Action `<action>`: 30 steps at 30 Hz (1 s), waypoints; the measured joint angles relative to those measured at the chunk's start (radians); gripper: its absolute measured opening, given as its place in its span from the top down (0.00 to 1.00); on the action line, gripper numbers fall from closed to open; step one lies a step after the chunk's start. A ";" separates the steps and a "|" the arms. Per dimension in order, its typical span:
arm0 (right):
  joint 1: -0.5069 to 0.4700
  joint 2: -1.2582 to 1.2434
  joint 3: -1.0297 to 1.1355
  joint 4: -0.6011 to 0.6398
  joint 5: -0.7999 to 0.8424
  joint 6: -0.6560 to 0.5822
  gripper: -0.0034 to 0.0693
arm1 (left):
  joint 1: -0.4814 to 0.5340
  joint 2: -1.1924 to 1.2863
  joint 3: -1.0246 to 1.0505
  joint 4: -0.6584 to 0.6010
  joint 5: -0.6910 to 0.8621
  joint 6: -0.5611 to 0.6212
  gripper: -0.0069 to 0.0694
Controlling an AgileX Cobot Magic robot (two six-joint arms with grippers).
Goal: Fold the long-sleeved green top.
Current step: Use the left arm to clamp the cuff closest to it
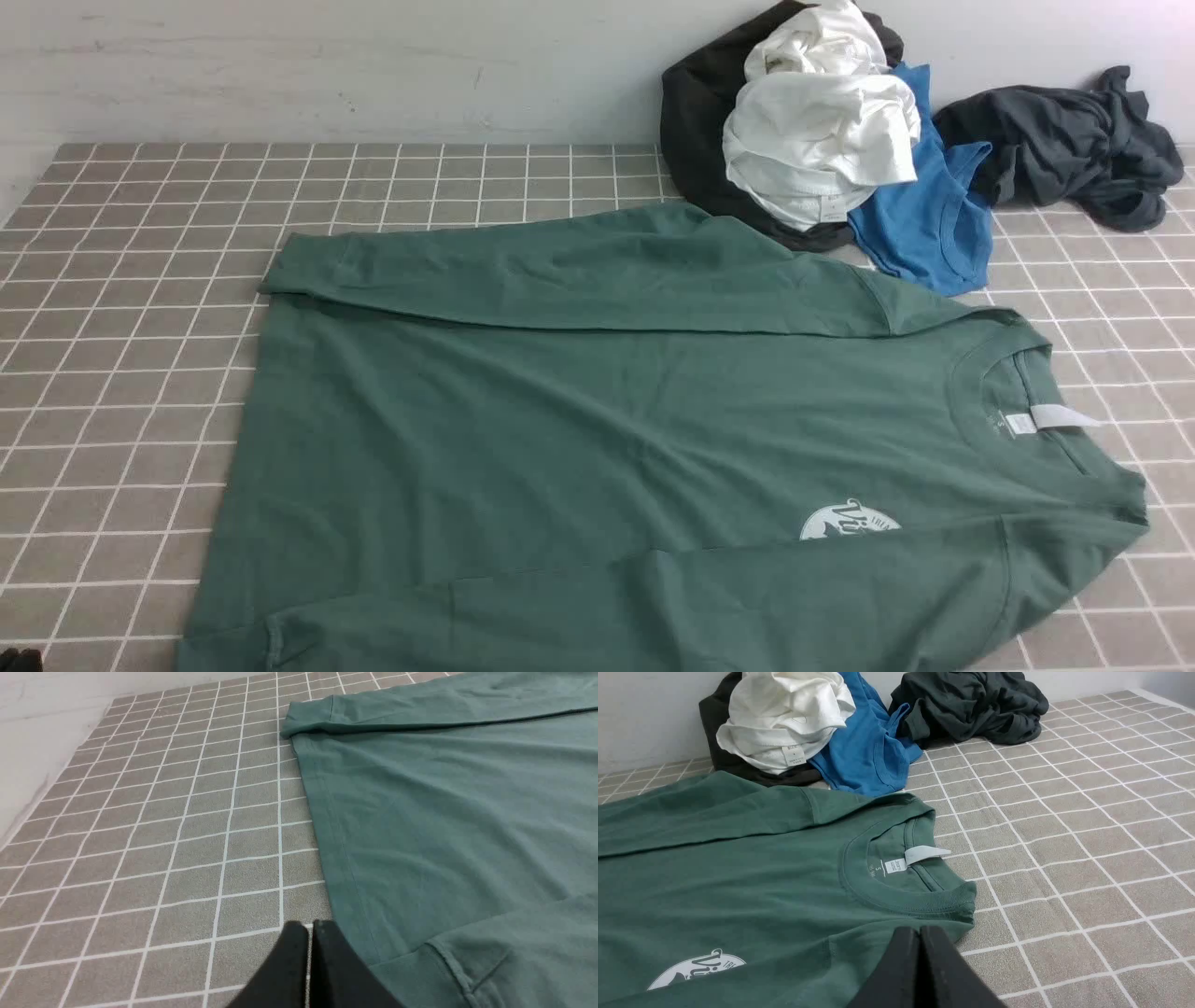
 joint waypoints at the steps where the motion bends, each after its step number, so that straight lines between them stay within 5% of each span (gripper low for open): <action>1: 0.000 0.000 0.000 0.000 0.000 0.000 0.97 | 0.000 0.000 0.000 0.000 0.000 0.000 0.91; 30: 0.000 0.000 0.000 -0.004 0.000 0.000 0.97 | 0.000 0.000 0.000 0.030 -0.026 0.000 0.91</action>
